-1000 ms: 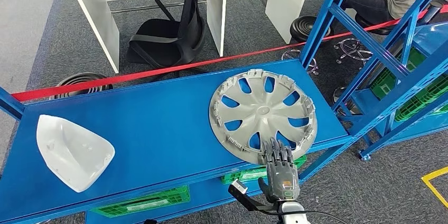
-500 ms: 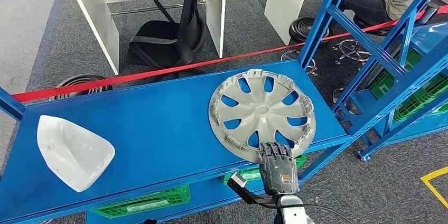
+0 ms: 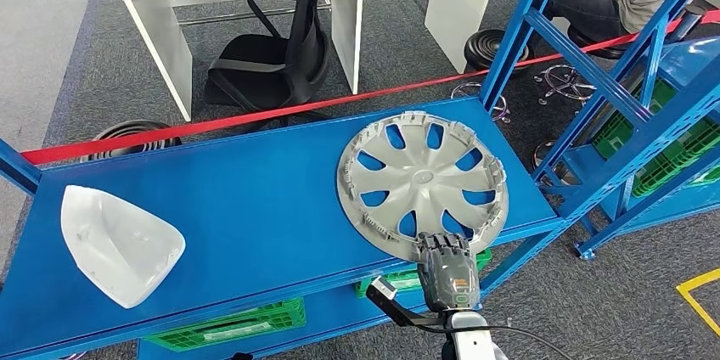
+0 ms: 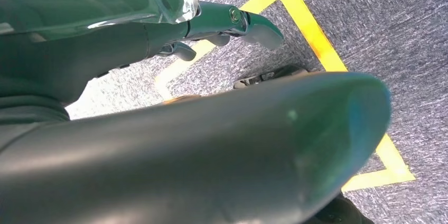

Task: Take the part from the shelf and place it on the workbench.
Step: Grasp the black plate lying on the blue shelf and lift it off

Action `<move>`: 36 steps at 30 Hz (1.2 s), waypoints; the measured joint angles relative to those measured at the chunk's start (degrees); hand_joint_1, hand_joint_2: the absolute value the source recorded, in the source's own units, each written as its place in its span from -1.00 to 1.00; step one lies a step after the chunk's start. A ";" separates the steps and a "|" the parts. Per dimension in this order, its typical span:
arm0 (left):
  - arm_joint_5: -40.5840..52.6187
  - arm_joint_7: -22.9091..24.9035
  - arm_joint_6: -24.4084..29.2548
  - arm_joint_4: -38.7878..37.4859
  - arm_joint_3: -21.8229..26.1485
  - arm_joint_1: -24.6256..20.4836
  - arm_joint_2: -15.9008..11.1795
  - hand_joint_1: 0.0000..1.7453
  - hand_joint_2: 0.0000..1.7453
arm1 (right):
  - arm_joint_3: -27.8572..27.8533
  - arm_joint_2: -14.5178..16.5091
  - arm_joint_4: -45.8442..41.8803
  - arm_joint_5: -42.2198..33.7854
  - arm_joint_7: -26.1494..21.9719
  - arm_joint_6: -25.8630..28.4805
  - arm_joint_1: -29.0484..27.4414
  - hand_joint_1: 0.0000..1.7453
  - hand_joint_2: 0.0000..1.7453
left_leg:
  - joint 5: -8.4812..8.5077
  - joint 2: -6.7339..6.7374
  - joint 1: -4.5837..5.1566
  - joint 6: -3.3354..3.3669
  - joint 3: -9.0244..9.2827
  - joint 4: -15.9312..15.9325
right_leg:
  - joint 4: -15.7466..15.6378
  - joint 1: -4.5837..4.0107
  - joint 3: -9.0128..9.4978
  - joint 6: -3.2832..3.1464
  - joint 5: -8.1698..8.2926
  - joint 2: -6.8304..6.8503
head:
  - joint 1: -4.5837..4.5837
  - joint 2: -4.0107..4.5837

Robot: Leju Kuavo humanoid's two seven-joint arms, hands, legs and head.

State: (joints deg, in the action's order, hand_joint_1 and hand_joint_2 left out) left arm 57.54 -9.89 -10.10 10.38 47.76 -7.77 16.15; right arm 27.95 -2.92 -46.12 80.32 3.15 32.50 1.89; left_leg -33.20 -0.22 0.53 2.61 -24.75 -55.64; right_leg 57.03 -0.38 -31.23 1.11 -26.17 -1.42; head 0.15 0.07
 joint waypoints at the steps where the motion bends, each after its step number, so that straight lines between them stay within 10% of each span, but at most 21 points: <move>1: 0.01 0.03 0.00 0.00 0.00 -0.01 0.00 -1.00 -1.00 | -0.10 0.02 -0.03 0.04 0.00 0.00 -0.05 1.00 1.00 | 0.00 0.00 0.00 0.00 0.00 0.00 | 0.00 0.00 0.00 0.00 0.00 0.00 | -0.01 0.00; 22: -0.17 -0.51 0.01 0.00 0.00 -0.11 -0.04 -1.00 -1.00 | -3.59 0.57 -5.82 -7.75 -5.79 -3.49 -2.74 1.00 1.00 | 0.00 -0.07 0.01 0.00 -0.04 0.00 | 0.00 0.00 0.01 -0.05 -0.05 0.05 | -0.01 0.00; 30: -0.12 -1.09 0.17 0.00 0.03 -0.10 -0.47 -1.00 -1.00 | -7.80 0.23 -31.86 -50.48 -15.96 -23.01 -9.90 1.00 1.00 | -0.04 -0.02 0.00 -0.04 -0.06 0.00 | 0.00 -0.01 -0.06 -0.07 -0.06 0.00 | -0.01 0.00; 36: -0.58 -2.01 0.62 0.00 0.22 -0.17 -1.06 -1.00 -1.00 | -5.70 -4.35 -49.40 -72.65 -18.75 -26.75 -16.13 1.00 1.00 | -0.04 -0.13 0.01 -0.05 -0.31 0.00 | 0.02 0.01 -0.27 -0.09 -0.08 0.09 | -0.02 0.00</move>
State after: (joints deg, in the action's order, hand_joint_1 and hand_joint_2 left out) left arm 56.95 -11.89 -9.47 10.38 47.98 -7.94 15.09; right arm 22.25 -7.27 -95.52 7.67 -15.60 5.75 -14.24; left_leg -33.24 -0.36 0.54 2.56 -25.07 -55.64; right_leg 57.05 -0.38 -31.50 1.02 -26.24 -1.32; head 0.13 0.07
